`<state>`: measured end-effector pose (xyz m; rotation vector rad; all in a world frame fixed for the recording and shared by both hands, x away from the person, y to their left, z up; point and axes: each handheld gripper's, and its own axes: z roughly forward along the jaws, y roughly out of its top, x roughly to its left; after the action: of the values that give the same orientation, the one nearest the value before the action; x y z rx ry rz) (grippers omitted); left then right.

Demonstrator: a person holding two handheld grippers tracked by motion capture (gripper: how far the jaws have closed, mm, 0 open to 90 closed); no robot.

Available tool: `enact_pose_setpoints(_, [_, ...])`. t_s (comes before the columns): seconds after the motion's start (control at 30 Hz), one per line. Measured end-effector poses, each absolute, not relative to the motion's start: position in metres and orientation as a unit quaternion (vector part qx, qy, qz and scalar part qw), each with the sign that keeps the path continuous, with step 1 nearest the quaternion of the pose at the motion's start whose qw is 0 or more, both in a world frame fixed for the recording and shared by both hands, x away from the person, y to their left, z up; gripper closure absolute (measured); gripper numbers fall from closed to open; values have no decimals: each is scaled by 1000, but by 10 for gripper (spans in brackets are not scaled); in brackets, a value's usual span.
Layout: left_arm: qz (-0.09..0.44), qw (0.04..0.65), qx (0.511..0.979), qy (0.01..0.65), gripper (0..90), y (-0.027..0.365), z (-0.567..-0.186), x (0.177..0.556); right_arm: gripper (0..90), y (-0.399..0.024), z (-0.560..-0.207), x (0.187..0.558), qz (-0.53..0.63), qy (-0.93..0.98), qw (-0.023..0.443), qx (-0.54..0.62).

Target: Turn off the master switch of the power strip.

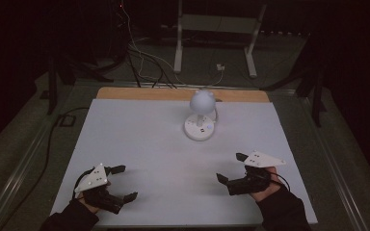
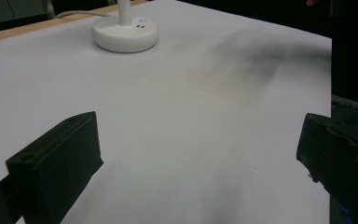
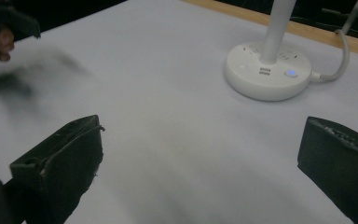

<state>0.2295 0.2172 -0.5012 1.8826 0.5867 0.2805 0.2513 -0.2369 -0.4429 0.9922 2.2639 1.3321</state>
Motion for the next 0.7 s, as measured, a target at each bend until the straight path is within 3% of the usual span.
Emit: enact_pose_setpoints(0.7, [114, 543, 796, 240, 3, 215, -501, 229, 17, -226, -419, 283, 478, 771, 197, 372])
